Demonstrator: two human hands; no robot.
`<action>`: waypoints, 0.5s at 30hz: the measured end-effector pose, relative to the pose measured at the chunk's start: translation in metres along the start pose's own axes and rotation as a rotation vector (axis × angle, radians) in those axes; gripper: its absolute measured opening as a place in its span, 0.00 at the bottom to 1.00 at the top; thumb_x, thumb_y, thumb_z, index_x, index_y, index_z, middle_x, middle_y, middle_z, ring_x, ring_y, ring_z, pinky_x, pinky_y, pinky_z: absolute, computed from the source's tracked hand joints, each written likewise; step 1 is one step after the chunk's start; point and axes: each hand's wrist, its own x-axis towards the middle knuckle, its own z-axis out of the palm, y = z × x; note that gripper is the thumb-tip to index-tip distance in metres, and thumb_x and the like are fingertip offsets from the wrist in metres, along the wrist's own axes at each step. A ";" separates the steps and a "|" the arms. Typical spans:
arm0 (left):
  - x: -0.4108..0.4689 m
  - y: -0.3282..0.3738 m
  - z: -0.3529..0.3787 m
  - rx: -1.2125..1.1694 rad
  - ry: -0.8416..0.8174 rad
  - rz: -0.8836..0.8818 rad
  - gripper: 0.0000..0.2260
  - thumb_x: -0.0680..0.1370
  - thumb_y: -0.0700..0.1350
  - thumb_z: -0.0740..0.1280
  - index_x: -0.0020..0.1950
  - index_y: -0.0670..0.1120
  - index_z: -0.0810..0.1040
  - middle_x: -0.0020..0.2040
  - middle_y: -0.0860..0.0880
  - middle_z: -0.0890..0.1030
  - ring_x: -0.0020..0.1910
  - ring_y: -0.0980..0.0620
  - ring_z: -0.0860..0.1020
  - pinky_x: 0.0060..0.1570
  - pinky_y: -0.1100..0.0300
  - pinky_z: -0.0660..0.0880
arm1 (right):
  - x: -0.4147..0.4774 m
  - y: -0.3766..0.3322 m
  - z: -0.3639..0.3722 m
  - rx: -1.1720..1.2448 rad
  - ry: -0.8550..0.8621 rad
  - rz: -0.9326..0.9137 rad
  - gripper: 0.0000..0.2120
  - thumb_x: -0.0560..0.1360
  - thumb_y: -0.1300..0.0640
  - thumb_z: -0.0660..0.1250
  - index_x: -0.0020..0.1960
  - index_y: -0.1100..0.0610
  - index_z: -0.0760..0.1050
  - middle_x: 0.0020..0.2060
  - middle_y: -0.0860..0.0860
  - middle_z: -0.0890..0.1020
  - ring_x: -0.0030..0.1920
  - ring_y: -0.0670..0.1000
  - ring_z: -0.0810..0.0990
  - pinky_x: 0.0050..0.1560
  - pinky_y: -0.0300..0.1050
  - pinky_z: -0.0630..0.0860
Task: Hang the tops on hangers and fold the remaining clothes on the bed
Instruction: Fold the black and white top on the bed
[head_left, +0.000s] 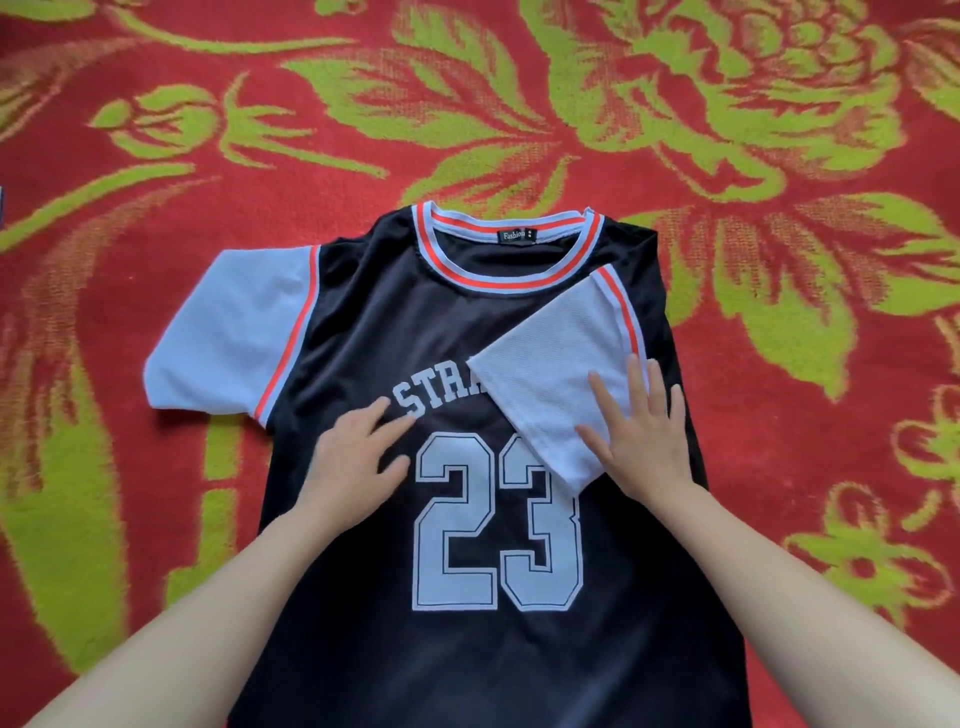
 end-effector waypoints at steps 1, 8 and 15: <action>-0.002 -0.008 0.001 -0.031 0.201 -0.044 0.23 0.74 0.53 0.58 0.66 0.48 0.75 0.70 0.42 0.69 0.67 0.40 0.67 0.62 0.43 0.65 | 0.001 -0.006 -0.001 0.016 0.022 -0.009 0.35 0.77 0.34 0.34 0.72 0.51 0.62 0.70 0.65 0.64 0.70 0.64 0.59 0.59 0.70 0.67; 0.023 -0.076 -0.036 -0.853 0.683 -0.927 0.23 0.73 0.44 0.66 0.66 0.43 0.65 0.63 0.37 0.71 0.59 0.39 0.72 0.58 0.49 0.69 | 0.014 -0.037 0.007 0.040 -0.235 0.006 0.50 0.55 0.26 0.25 0.75 0.43 0.35 0.74 0.58 0.33 0.74 0.62 0.33 0.70 0.65 0.41; 0.042 -0.128 -0.072 -1.689 0.760 -1.008 0.08 0.76 0.43 0.65 0.55 0.49 0.74 0.48 0.50 0.77 0.37 0.55 0.79 0.30 0.64 0.76 | 0.026 -0.031 -0.023 0.074 -0.472 -0.024 0.37 0.74 0.30 0.48 0.75 0.41 0.36 0.73 0.56 0.30 0.73 0.60 0.29 0.72 0.62 0.39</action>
